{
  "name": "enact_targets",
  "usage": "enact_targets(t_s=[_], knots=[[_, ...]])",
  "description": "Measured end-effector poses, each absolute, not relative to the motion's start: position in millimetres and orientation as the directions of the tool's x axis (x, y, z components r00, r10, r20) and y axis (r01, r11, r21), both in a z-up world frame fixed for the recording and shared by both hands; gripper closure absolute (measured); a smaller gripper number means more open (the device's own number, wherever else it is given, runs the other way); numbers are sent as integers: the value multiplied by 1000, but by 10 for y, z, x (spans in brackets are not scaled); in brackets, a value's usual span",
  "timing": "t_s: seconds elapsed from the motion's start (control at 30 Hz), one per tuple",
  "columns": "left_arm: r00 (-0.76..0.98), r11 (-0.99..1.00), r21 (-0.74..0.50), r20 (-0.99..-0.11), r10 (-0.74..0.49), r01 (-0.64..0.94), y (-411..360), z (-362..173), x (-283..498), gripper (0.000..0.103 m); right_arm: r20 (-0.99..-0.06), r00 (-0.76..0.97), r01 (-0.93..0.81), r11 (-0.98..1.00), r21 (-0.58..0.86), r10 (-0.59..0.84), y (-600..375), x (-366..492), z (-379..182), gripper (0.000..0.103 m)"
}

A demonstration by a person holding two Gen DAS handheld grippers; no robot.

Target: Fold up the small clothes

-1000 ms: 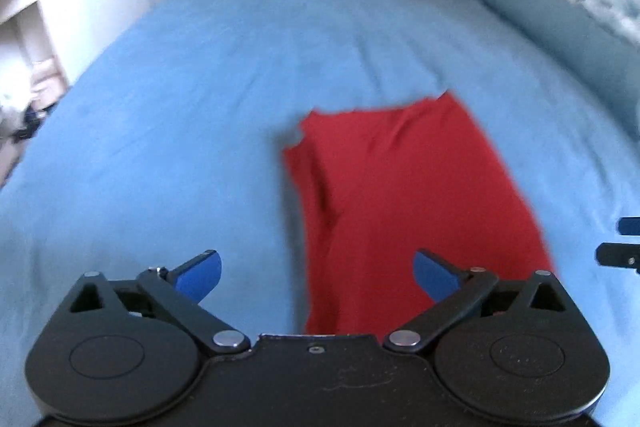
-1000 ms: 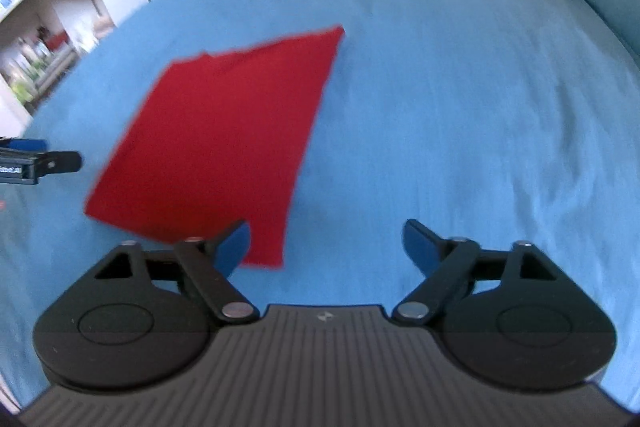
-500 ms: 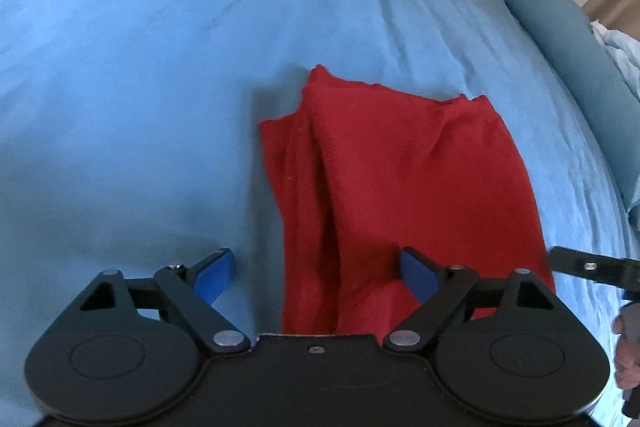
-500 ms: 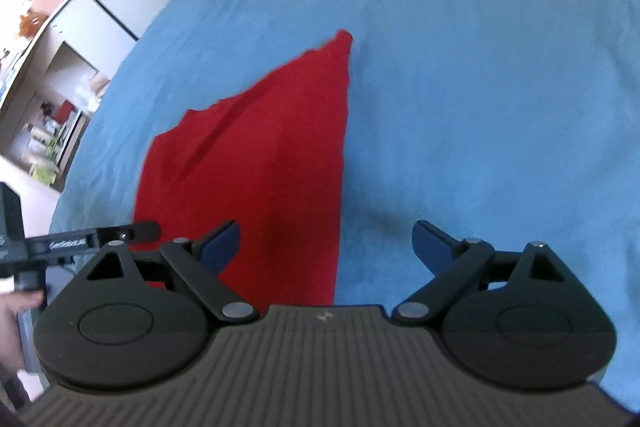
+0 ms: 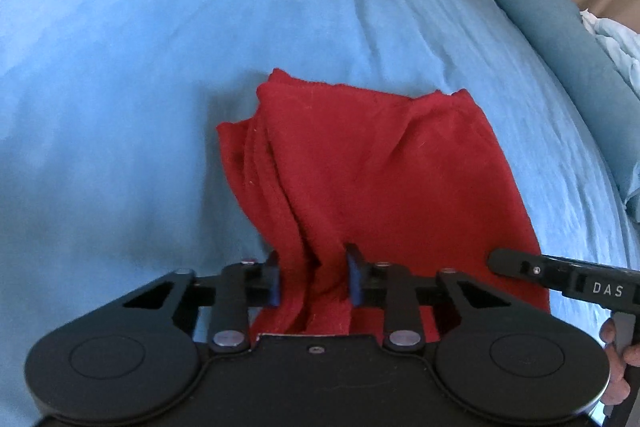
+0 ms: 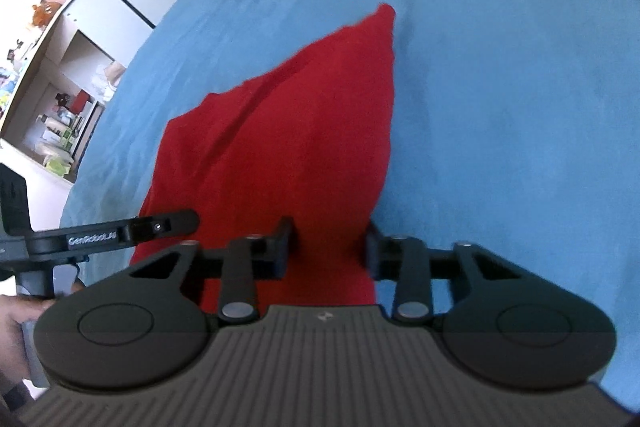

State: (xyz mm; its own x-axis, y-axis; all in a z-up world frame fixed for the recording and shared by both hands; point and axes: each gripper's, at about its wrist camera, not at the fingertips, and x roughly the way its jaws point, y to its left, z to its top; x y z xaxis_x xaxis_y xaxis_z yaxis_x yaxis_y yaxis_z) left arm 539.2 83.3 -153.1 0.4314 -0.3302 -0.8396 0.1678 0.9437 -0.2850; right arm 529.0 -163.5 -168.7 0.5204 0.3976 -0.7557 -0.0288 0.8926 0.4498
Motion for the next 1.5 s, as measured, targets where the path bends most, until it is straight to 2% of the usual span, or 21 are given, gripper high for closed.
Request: enact_targets(t_s=[0.13,0.37,0.63,0.77,0.87,0.97,1.07,1.17,1.23,1.27,1.3,1.33,1.5], knots=[[458,950,-255,-833,-311,182,781,-1398,5318,80,-741,545,-58,899,434,393,-1606,5233,-1503,64],[494,945,-240,-808,-322,223,603,-1008,5028,81,-687,591,-117,888,445,422,-1714,4934,-1056,65],[495,928,-289,-786,-370,236,221,-587,4172,81,-682,619,-71,893,444,388,-2210,3978,-613,65],[476,929,-278,-800,-365,246,-107,-835,3841,80,-724,608,-5,914,406,325,-2410,3514,-775,65],[447,935,-252,-826,-343,251,-344,-1154,3675,80,-763,585,40,930,366,275,-2580,3262,-1146,65],[475,953,-147,-841,-261,263,-503,-1325,3537,80,-798,559,82,943,322,224,-2670,3130,-1489,64],[496,961,-91,-841,-215,262,-559,-1350,3510,75,-776,582,117,920,375,243,-2796,3068,-1585,60],[513,962,-11,-844,-155,273,-653,-1304,3490,58,-781,580,106,928,356,233,-2772,3080,-1505,53],[534,962,26,-835,-128,270,-657,-1237,3467,30,-775,594,87,940,329,217,-2682,3083,-1396,28],[546,964,29,-828,-126,266,-640,-1202,3461,23,-763,610,71,945,320,212,-2709,3077,-1336,21],[556,966,28,-822,-125,258,-594,-1179,3457,19,-754,627,63,951,302,197,-2705,3049,-1263,9],[560,969,24,-819,-122,245,-546,-1157,3450,19,-750,635,63,955,288,184,-2711,3033,-1219,2],[559,983,43,-826,-64,177,-370,-1253,3378,19,-766,631,99,966,239,125,-2811,2996,-1229,2]])
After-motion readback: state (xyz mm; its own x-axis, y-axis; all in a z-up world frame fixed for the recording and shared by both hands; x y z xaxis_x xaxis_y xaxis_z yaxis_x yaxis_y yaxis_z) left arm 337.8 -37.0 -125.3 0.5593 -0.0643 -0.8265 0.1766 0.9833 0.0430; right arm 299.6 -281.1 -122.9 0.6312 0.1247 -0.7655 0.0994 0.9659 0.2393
